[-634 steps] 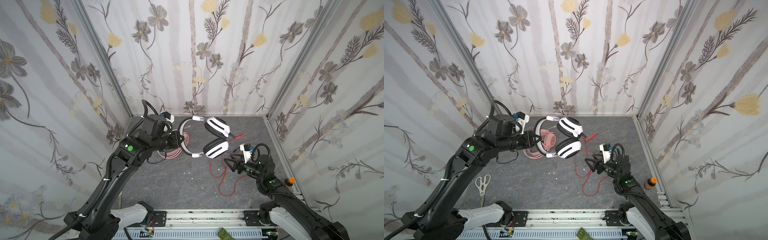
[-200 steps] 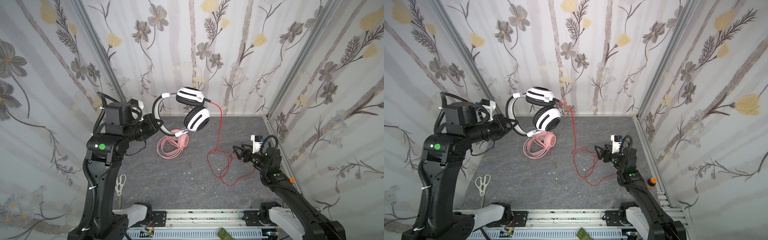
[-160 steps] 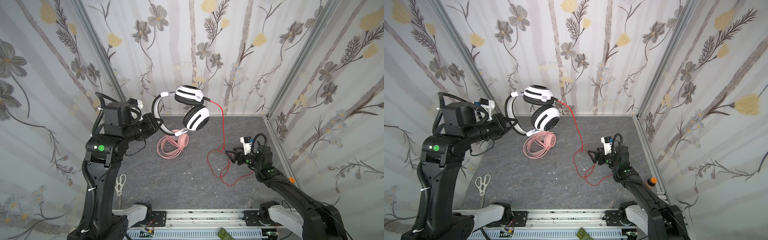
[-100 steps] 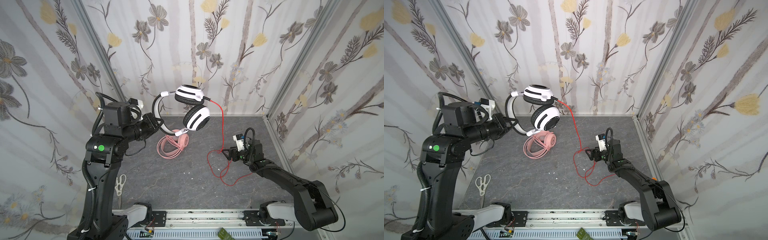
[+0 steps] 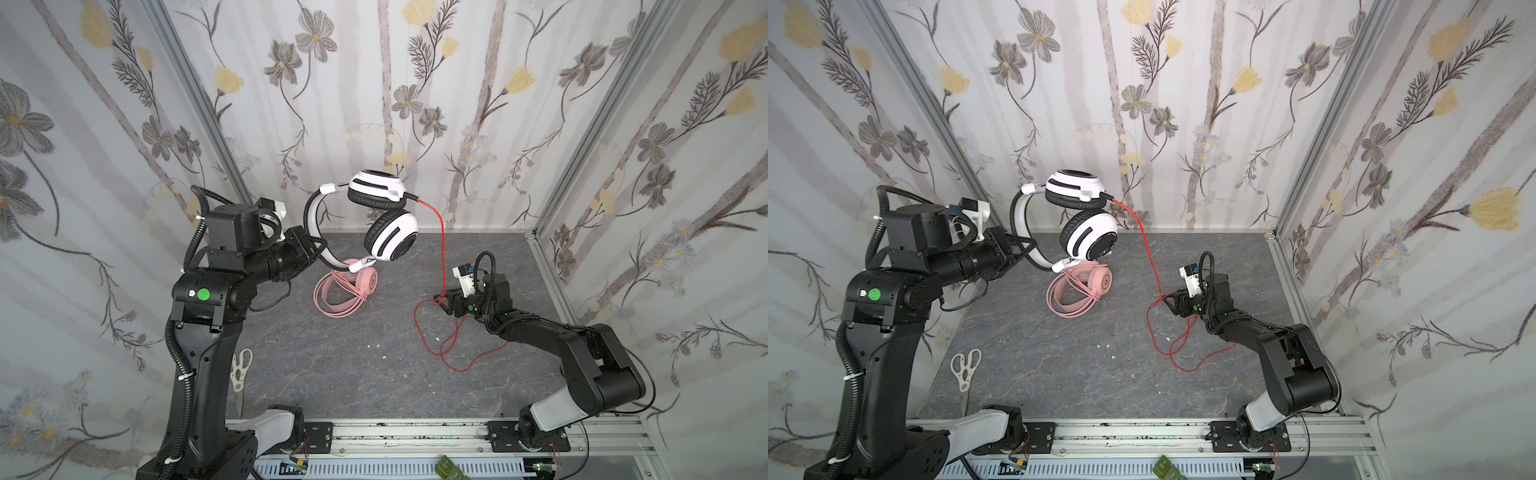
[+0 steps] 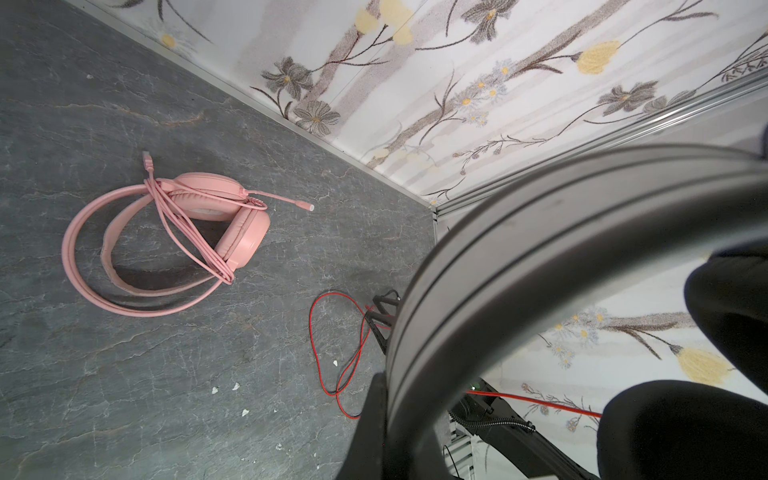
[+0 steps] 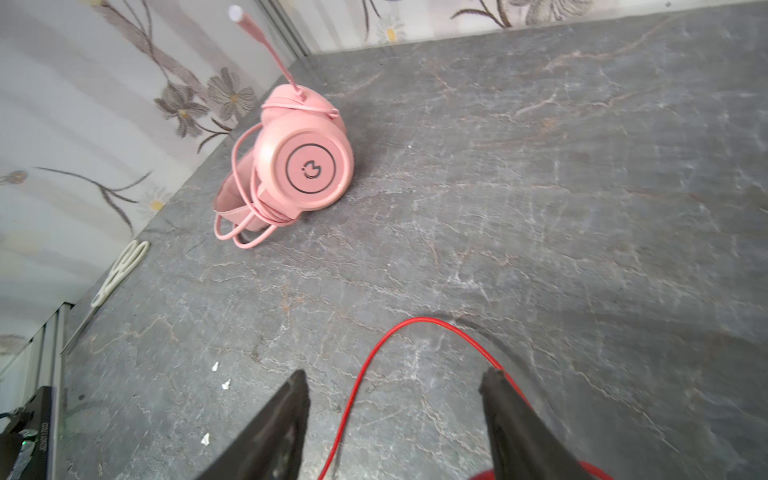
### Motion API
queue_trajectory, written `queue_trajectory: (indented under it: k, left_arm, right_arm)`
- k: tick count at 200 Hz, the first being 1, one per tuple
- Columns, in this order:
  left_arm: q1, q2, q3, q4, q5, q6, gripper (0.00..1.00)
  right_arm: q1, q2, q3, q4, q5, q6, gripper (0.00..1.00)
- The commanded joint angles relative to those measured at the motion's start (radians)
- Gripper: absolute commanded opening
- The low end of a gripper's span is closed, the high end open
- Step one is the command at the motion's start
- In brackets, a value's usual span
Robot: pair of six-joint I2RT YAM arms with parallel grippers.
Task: Wrap the headphones
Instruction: 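Grasp the red cable with the right gripper near the plugs, then lower the headset with the left gripper while the right gripper holds the red cable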
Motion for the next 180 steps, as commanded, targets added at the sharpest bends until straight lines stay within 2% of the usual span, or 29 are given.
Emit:
queue_trajectory:
  k: [1, 16, 39, 70, 89, 110, 134, 180]
  left_arm:
    - [0.012, -0.007, -0.006, 0.088, 0.044, -0.045, 0.00]
    - [0.019, -0.008, -0.020, 0.099, 0.054, -0.062, 0.00]
    - [0.025, -0.011, -0.062, 0.116, 0.048, -0.086, 0.00]
    - [0.030, -0.016, -0.157, 0.162, 0.040, -0.111, 0.00]
    - [0.030, -0.016, -0.220, 0.165, 0.000, -0.086, 0.00]
    - [0.030, -0.015, -0.289, 0.127, -0.103, -0.019, 0.00]
    - [0.025, -0.029, -0.384, 0.098, -0.206, 0.035, 0.00]
    - [-0.019, -0.062, -0.543, 0.080, -0.361, 0.067, 0.00]
  right_arm:
    - [0.006, -0.017, -0.022, 0.145, -0.091, 0.020, 0.28]
    - [0.013, -0.054, -0.049, 0.115, -0.059, 0.025, 0.16]
    - [0.018, -0.141, -0.090, 0.010, 0.005, 0.011, 0.13]
    - [0.018, -0.268, -0.118, -0.187, 0.156, -0.006, 0.00]
    - [0.019, -0.358, -0.134, -0.264, 0.214, -0.005, 0.00]
    - [0.021, -0.463, -0.143, -0.325, 0.259, -0.006, 0.00]
    - [0.030, -0.560, -0.115, -0.407, 0.277, -0.029, 0.00]
    - [0.069, -0.730, -0.037, -0.511, 0.294, -0.082, 0.00]
